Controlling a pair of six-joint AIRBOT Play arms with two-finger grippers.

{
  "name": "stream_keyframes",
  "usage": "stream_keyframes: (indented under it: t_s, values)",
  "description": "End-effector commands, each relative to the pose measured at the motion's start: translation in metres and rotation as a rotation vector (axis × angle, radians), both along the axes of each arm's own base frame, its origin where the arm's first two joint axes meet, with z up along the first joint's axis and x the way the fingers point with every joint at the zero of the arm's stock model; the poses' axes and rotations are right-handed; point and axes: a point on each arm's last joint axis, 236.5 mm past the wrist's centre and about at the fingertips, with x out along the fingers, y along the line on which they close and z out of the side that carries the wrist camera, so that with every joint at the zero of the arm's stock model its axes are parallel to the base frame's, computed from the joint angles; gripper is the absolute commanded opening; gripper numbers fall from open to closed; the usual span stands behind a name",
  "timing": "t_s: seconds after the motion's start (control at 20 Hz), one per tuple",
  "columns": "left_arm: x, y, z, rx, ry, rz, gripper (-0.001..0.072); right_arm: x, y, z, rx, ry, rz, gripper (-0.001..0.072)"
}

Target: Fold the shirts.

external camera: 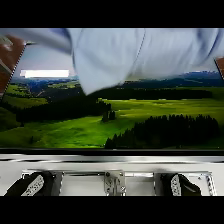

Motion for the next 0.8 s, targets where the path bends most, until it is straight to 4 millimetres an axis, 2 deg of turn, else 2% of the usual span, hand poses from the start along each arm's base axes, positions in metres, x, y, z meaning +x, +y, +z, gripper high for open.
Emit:
stream_keyframes:
  t_s: [0.0,0.05,0.15,0.25,0.3,0.4,0.55,0.65,0.75]
  values:
    - [0.004,0.015,-0.068,0.024,0.231,0.032,0.0040,-0.018,0.002,-0.062,0.093,0.269,-0.027,0.0062]
    - [0.011,0.017,-0.087,0.011,0.286,0.027,0.0040,-0.020,0.000,-0.090,0.139,0.371,-0.035,0.0062]
    - [0.024,0.021,-0.113,-0.015,0.346,0.027,0.0041,-0.024,-0.005,-0.139,0.184,0.539,-0.047,0.0062]
    - [0.036,0.026,-0.140,-0.038,0.410,0.026,0.0040,-0.021,-0.014,-0.180,0.243,0.646,-0.072,0.0062]
    - [0.043,0.027,-0.159,-0.054,0.459,0.021,0.0040,-0.019,-0.015,-0.204,0.274,0.700,-0.071,0.0062]
    - [0.057,0.029,-0.208,-0.103,0.582,0.001,0.0041,-0.017,-0.017,-0.261,0.347,0.826,-0.066,0.0062]
    - [0.081,0.023,-0.295,-0.213,0.780,-0.046,0.0041,-0.004,-0.025,-0.342,0.448,0.942,-0.084,0.0061]
    - [0.102,0.011,-0.350,-0.267,0.869,-0.067,0.0041,0.015,-0.027,-0.381,0.539,0.960,-0.080,0.0061]
    - [0.126,-0.007,-0.398,-0.282,0.922,-0.081,0.0041,0.042,-0.031,-0.403,0.613,0.939,-0.062,0.0061]
